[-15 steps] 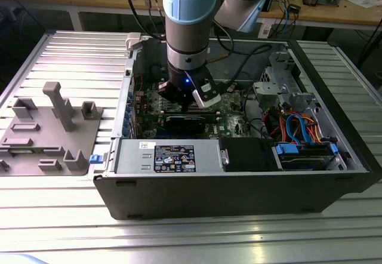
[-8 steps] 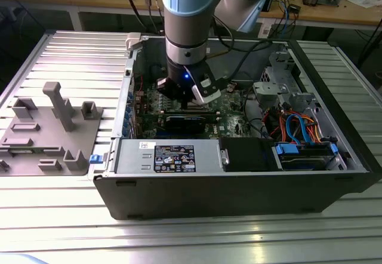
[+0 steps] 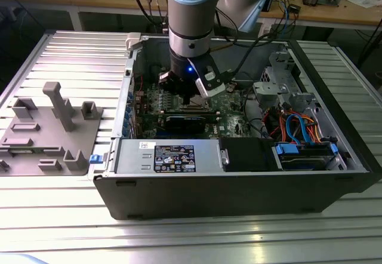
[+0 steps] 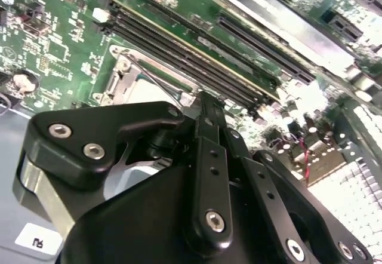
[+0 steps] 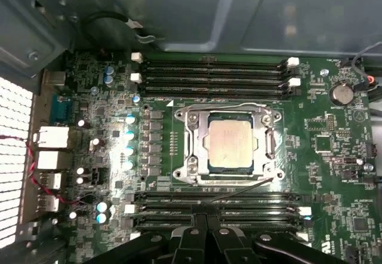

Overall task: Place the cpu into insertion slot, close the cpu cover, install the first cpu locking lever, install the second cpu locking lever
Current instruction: 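Install the second cpu locking lever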

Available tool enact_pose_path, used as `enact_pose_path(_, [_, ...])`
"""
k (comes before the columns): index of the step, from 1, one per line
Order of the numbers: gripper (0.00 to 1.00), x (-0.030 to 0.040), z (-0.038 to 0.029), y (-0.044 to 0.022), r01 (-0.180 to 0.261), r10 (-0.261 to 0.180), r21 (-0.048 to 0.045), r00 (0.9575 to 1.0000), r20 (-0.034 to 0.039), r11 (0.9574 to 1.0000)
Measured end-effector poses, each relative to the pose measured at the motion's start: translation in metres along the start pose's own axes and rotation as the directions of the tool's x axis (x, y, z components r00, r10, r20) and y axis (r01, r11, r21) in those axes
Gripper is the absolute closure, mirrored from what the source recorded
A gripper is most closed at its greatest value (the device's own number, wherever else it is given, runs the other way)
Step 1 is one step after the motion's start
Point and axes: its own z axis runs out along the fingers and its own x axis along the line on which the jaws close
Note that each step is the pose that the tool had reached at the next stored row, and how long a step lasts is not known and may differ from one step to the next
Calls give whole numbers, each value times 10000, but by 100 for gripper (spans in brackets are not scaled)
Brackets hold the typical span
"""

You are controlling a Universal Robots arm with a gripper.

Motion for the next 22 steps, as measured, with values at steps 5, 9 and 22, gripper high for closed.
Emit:
enact_pose_path(5, [89,-62,11,-2,-21,20,-74,9999,-103,10000])
enact_pose_path(9, [89,-51,75,-14,-32,31,-98,9999,-152,9999])
enact_pose_path(22, [89,34,212,-45,-67,60,-354,9998,-183,9994])
